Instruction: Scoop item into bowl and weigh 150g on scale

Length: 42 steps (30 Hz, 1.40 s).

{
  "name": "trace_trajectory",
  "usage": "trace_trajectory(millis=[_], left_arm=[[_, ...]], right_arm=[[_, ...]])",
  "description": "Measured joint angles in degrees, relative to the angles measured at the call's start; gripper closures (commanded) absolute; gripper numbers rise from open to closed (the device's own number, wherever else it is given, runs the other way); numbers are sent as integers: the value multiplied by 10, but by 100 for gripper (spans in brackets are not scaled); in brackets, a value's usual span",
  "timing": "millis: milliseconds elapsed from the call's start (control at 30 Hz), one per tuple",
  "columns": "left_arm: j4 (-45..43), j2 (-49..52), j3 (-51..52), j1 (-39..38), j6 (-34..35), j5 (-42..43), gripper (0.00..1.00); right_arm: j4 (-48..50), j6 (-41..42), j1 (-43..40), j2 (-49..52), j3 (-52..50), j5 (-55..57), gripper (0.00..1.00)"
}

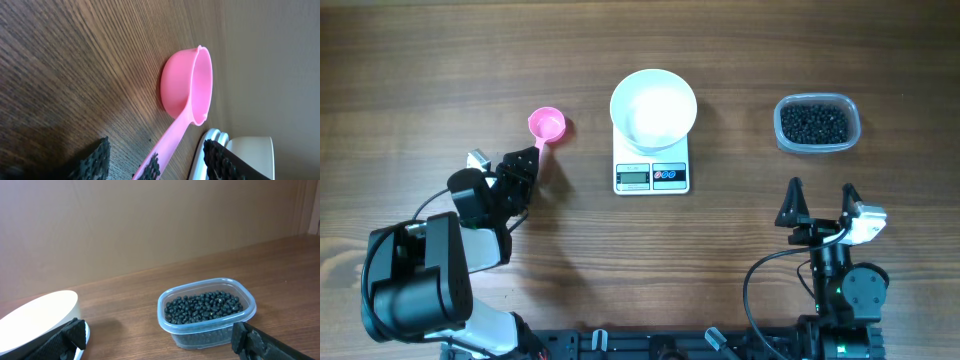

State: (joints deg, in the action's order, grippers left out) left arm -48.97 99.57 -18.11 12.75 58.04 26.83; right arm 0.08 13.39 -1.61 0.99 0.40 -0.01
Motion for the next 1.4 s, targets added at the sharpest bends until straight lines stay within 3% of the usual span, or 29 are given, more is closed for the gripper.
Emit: trace_trajectory(millis=[433,633,1200,1367,1400], left_arm=[[1,4,-3,0,8,0,40],[-3,2,-11,0,13,7,1],[15,-22,-14,65,5,74,1],[72,-119,-19,66,-21,74,1],[127,-141,-31,66,-27,72,1]], right_arm=[[0,0,0,0,0,0,0],[0,0,0,0,0,0,0],[0,0,0,0,0,0,0],[0,0,0,0,0,0,0],[0,0,0,0,0,0,0]])
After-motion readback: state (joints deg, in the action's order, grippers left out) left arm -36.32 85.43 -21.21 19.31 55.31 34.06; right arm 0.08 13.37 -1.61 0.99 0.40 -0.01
